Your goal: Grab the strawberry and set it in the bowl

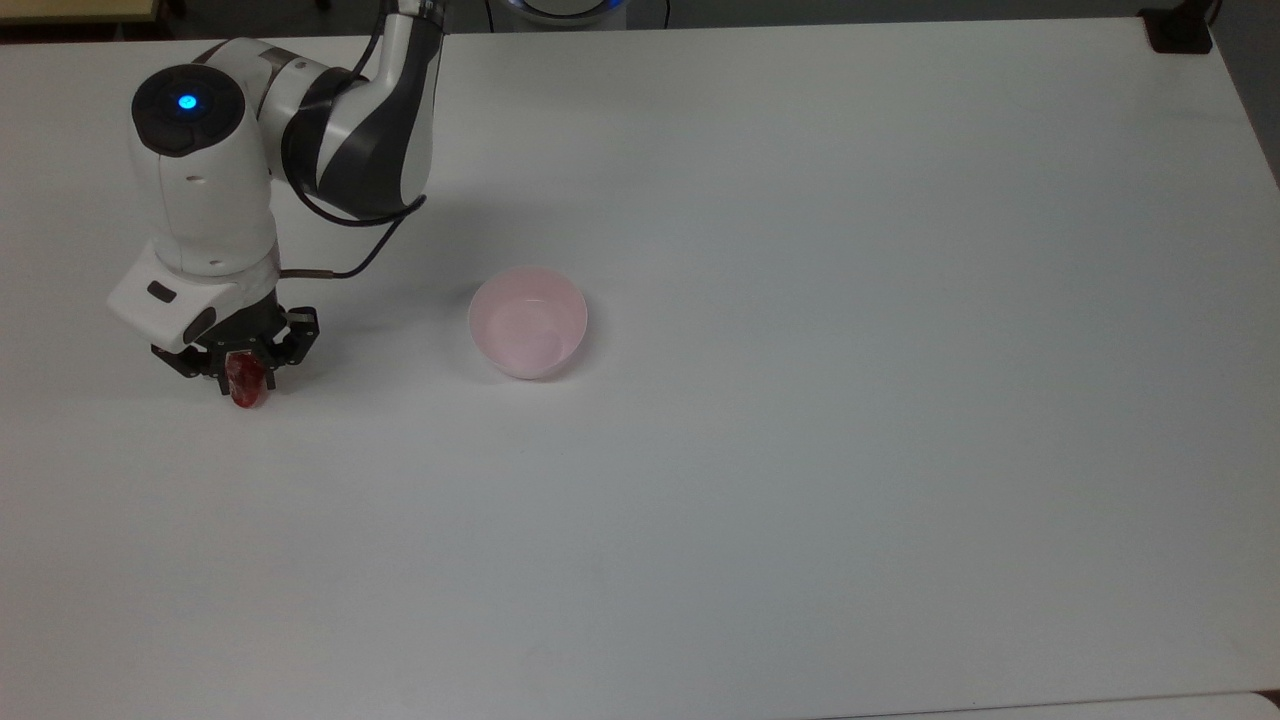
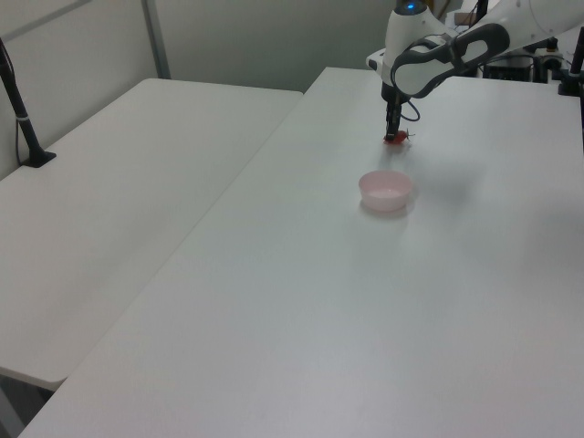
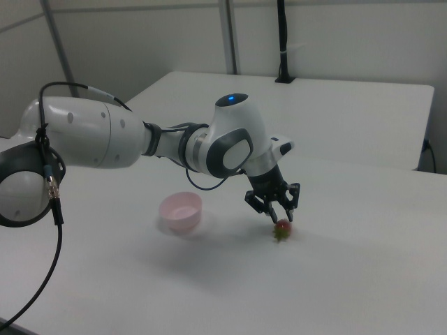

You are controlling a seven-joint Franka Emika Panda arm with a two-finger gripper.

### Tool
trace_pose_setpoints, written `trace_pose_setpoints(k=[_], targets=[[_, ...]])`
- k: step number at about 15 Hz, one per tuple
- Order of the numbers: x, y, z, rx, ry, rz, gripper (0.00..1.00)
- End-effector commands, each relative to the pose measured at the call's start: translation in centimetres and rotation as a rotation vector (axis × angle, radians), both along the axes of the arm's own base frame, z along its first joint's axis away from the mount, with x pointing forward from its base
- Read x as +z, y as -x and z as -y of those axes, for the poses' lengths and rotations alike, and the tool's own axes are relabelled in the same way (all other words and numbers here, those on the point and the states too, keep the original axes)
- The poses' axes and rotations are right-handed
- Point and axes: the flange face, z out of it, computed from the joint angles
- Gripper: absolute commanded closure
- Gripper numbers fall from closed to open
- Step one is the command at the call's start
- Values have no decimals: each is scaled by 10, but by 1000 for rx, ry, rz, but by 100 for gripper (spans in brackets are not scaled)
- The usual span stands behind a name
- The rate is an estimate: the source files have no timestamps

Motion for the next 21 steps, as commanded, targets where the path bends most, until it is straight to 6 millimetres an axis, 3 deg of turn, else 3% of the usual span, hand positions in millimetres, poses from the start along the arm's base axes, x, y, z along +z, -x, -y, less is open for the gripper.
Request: trace_pose_setpoints(k=[1, 2, 6, 8, 14, 21], targets=[[5, 15, 9, -28, -22, -54, 6], [1, 20, 13, -51, -26, -62, 0], [-5, 27, 23, -84, -21, -66, 0], [-7, 26, 23, -71, -17, -69, 8], [-15, 24, 20, -1, -5, -85, 50], [-13, 23, 17, -10, -14, -76, 56]])
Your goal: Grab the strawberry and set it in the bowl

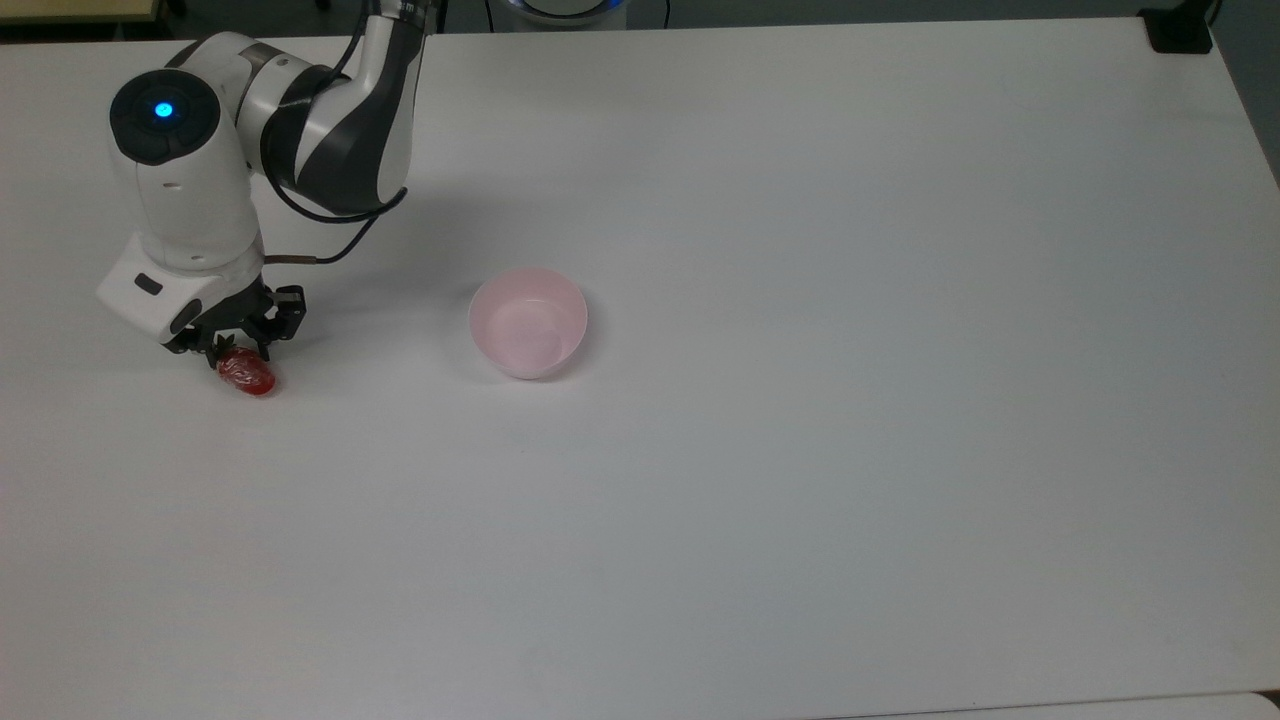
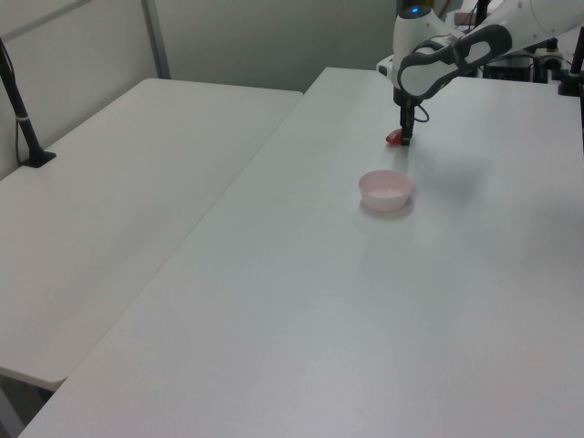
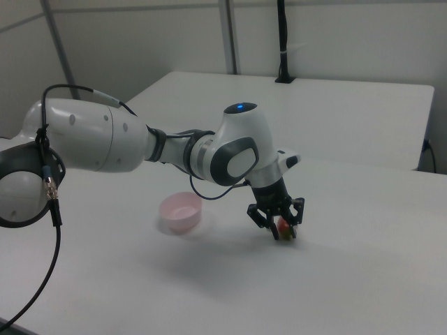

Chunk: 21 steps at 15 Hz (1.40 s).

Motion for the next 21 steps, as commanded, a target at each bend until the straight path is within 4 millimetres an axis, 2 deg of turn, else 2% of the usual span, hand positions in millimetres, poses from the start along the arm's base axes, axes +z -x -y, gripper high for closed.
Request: trace_pose_setpoints(k=[1, 5, 6, 7, 8, 13, 15, 17, 21], targets=[[5, 2, -4, 6, -14, 14, 60], [8, 2, -4, 3, -14, 20, 66], [8, 2, -4, 1, -14, 20, 51], [8, 1, -5, -2, -15, 21, 21], [8, 1, -5, -12, -15, 25, 0], [19, -7, -10, -63, -12, 89, 0], [14, -12, -22, -111, -49, 112, 0], [7, -13, -21, -138, -54, 130, 0], [11, -19, -18, -244, -96, 234, 0]])
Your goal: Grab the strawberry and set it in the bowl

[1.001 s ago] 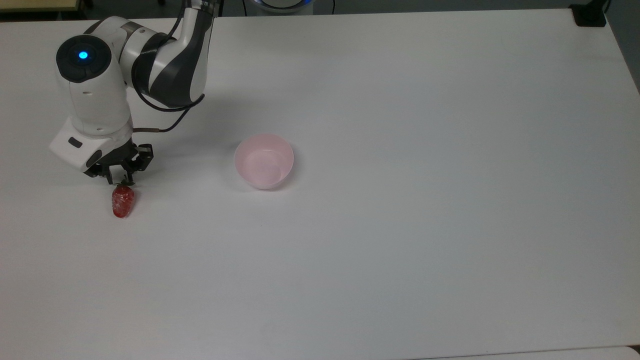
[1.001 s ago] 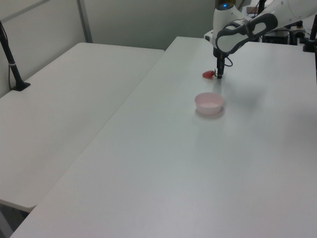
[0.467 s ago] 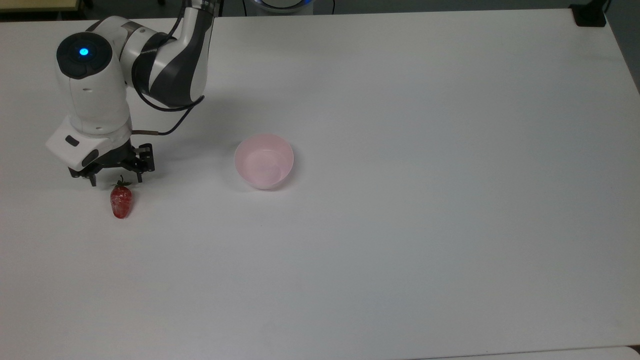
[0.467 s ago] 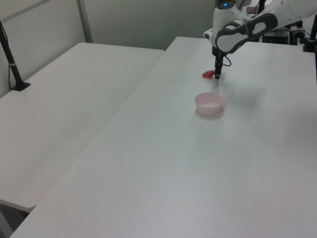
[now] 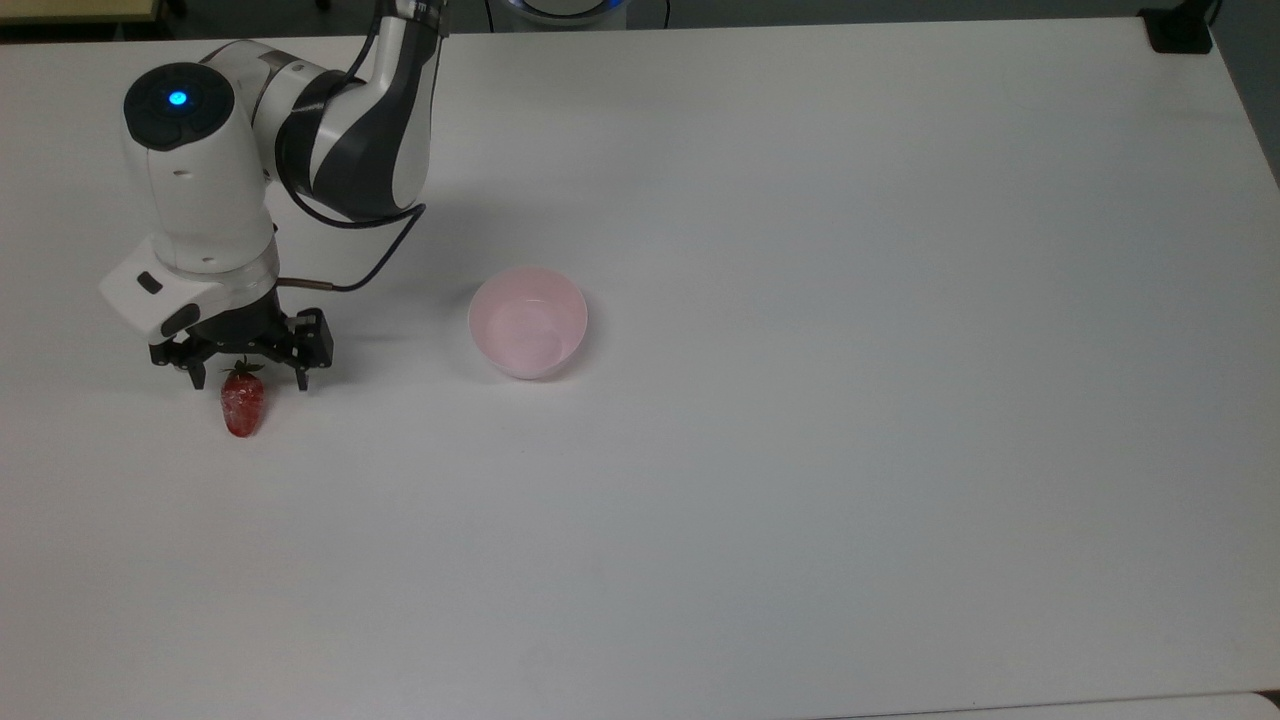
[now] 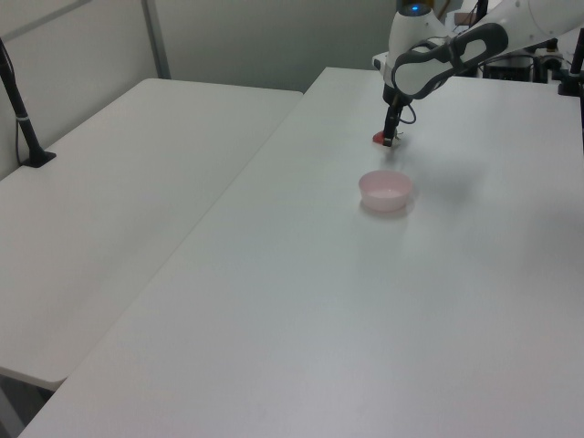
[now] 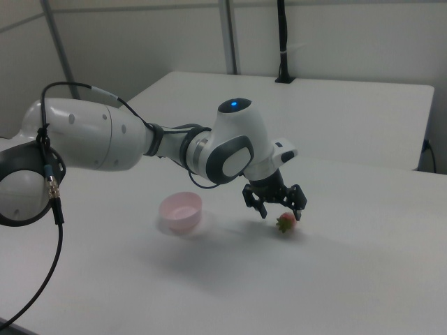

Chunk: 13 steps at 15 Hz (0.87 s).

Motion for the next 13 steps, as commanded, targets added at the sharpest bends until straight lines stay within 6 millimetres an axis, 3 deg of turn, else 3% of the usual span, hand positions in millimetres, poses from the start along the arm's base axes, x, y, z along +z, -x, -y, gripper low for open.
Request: trace_pose_setpoints(k=[1, 3, 5, 8, 12, 13], targets=[[2, 0, 3, -75, -30, 63, 0], [0, 1, 6, -79, -28, 64, 1], [-5, 1, 6, -75, -27, 56, 14], [-14, 0, 9, -77, -16, 73, 26], [-14, 0, 15, -88, -8, 104, 64], [-13, 0, 15, -94, -16, 109, 69]])
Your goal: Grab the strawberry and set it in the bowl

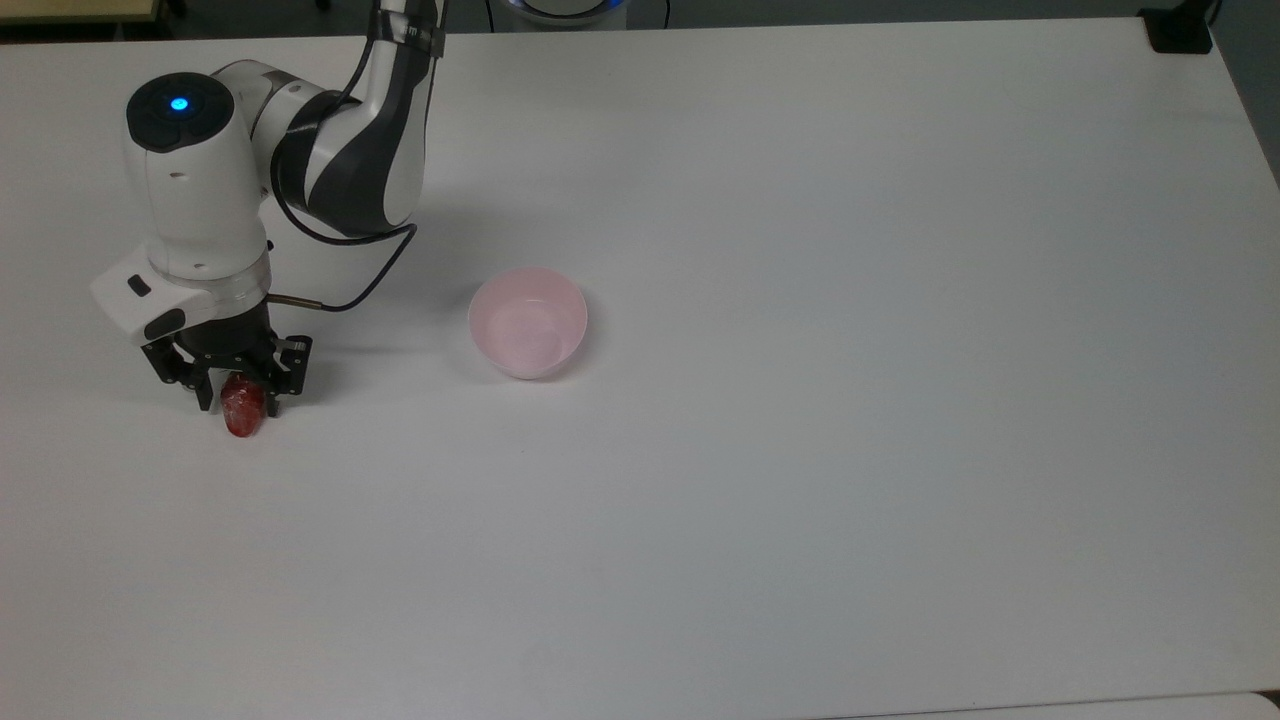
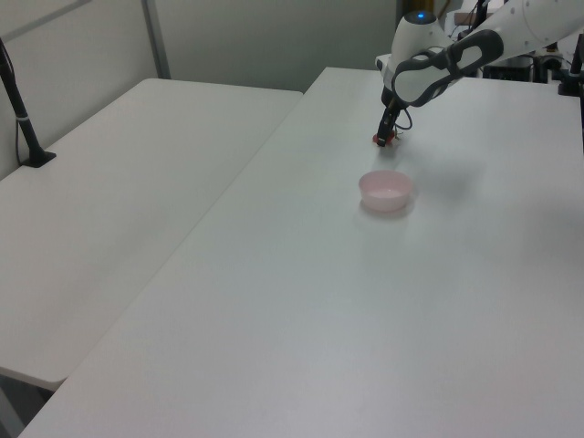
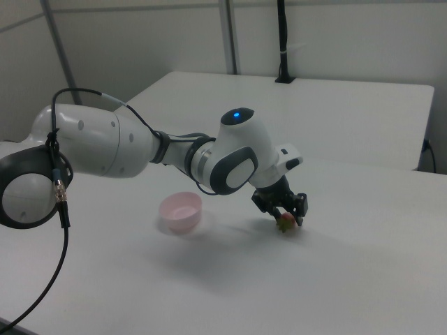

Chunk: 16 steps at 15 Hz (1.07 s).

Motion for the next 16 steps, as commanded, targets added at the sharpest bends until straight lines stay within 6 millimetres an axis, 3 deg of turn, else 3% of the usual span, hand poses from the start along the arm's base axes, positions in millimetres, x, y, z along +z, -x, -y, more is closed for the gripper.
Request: trace_pose_setpoints(k=[1, 7, 10, 12, 14, 16], targets=[[3, 2, 3, -38, -29, 38, 69], [16, 2, 4, -31, -34, 58, 74], [56, 1, -4, -35, -54, 113, 74], [92, 0, -33, -13, -114, 112, 74], [117, -3, -79, 38, -151, 95, 74], [130, -3, -132, 83, -191, 52, 73]])
